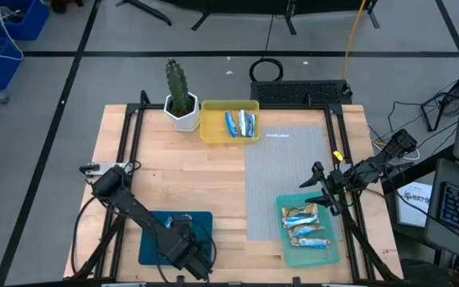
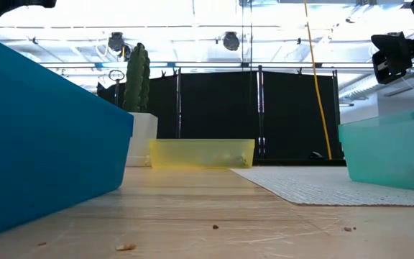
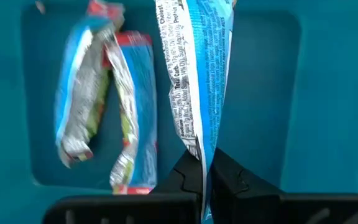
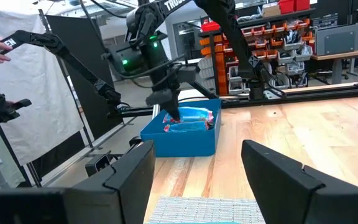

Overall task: Pick and place Granola Bars by type
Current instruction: Put the red granola bar into the blue bin, then return to Home Position

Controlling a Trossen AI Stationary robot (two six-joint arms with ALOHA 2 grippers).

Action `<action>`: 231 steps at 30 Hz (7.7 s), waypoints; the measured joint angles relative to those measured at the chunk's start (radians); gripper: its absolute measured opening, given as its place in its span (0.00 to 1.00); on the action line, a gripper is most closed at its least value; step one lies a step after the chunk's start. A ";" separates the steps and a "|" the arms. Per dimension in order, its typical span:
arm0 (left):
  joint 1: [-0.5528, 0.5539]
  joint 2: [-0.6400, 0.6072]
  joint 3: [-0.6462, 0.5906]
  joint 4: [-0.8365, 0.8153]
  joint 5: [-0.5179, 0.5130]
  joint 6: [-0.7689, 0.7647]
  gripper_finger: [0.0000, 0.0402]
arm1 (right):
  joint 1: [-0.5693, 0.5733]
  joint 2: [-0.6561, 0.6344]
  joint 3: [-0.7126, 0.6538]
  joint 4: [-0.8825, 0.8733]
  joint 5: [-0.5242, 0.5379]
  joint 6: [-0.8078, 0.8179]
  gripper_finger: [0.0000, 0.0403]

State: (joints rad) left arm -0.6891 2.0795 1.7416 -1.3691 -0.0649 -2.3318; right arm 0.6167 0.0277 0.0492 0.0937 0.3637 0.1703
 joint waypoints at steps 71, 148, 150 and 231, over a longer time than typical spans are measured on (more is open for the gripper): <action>0.190 -0.290 -0.200 0.200 0.083 0.667 0.89 | 0.000 0.000 0.000 0.000 0.000 0.000 0.57; 0.450 -1.897 -1.635 1.151 -0.152 2.171 0.77 | 0.000 0.000 0.000 0.000 0.000 0.000 0.57; 0.463 -1.917 -1.651 1.156 -0.142 2.171 0.78 | 0.000 0.000 0.000 0.000 0.000 0.000 0.57; 0.575 -2.075 -1.651 1.132 -0.039 2.117 0.80 | 0.000 0.000 0.000 0.000 0.000 0.000 0.57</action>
State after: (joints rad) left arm -0.1139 0.0044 0.0906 -0.2375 -0.1043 -0.2151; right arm 0.6164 0.0277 0.0491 0.0937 0.3637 0.1703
